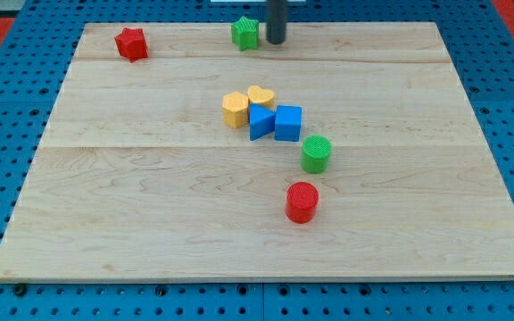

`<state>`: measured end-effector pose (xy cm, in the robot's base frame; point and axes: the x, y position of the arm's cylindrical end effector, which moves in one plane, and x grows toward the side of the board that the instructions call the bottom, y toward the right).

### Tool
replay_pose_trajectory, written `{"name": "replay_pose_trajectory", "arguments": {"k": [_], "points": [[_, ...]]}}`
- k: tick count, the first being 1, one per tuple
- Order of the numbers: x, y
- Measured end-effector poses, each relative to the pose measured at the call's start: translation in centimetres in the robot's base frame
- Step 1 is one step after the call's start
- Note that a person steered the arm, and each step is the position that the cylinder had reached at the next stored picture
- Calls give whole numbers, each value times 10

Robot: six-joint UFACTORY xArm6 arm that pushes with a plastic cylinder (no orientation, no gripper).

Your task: Push the green star towards right

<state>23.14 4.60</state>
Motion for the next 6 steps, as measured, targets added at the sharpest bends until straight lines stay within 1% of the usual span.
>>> {"name": "replay_pose_trajectory", "arguments": {"k": [1, 2, 3, 4, 5, 6], "points": [[25, -55], [23, -146], [-30, -152], [-38, -96], [-13, -53], [-17, -8]]}}
